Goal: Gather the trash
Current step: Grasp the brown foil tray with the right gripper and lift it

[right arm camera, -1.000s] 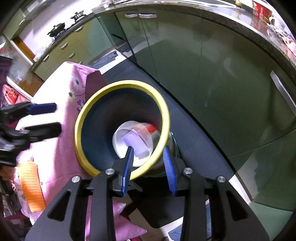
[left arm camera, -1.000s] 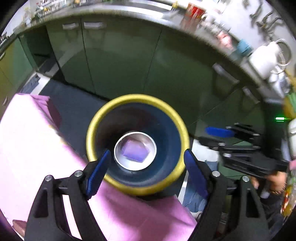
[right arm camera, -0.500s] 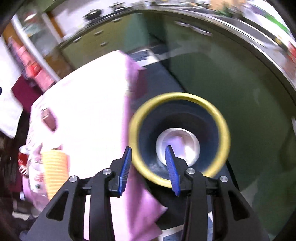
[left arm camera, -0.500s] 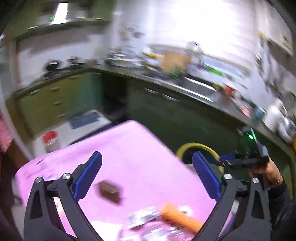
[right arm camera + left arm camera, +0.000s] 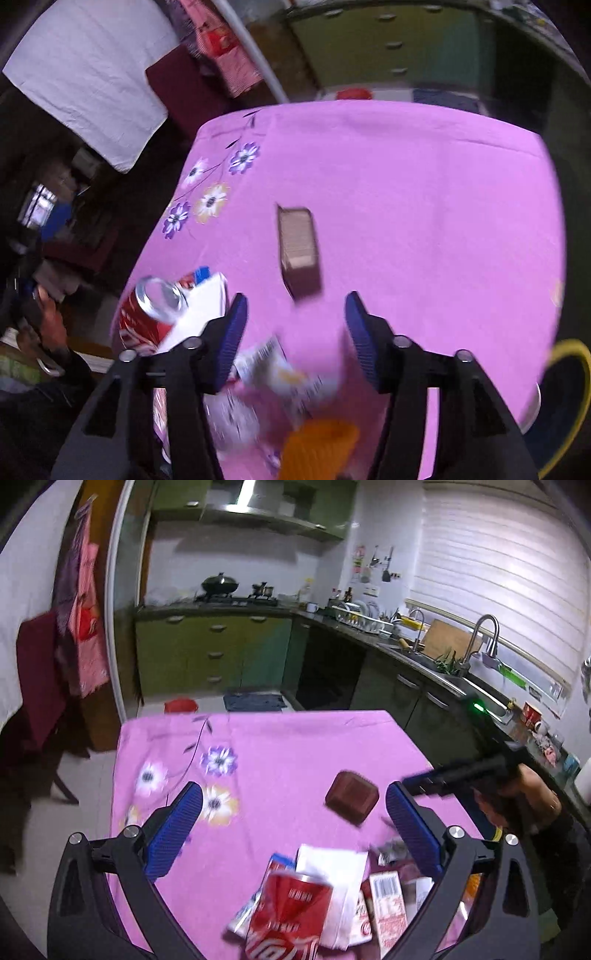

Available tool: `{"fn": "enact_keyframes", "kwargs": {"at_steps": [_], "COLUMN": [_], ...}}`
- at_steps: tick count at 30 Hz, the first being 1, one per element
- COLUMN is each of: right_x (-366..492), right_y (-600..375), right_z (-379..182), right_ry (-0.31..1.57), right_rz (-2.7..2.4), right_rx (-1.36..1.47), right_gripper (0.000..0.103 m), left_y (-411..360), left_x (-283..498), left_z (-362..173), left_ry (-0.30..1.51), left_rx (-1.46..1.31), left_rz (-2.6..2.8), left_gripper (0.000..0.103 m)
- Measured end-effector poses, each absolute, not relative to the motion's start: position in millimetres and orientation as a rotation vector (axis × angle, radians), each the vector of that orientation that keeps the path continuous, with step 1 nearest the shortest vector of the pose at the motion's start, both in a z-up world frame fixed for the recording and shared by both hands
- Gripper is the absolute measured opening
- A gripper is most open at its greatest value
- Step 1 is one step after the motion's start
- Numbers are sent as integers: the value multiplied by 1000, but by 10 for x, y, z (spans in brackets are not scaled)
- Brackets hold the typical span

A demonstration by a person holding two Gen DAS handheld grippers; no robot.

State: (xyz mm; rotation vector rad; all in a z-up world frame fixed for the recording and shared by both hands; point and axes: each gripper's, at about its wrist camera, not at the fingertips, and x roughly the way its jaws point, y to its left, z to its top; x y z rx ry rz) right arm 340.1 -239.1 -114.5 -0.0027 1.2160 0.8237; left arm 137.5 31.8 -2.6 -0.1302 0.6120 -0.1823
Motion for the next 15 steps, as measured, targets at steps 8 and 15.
{"fn": "enact_keyframes", "kwargs": {"at_steps": [8,15], "right_x": [3727,3790], "right_y": [-1901,-1764], "right_z": [-1438,-1583], "right_ry": [1288,1303], "right_rz": [819,753], "right_rx": [-100,-145], "right_gripper": [59,28], "left_y": [444,417], "left_x": [1217,1227], "left_z": [-259,-346], "left_ry": [659,681], "left_rx": [-166,-159], "left_rz": [-179,-191], "left_gripper": [95,95]}}
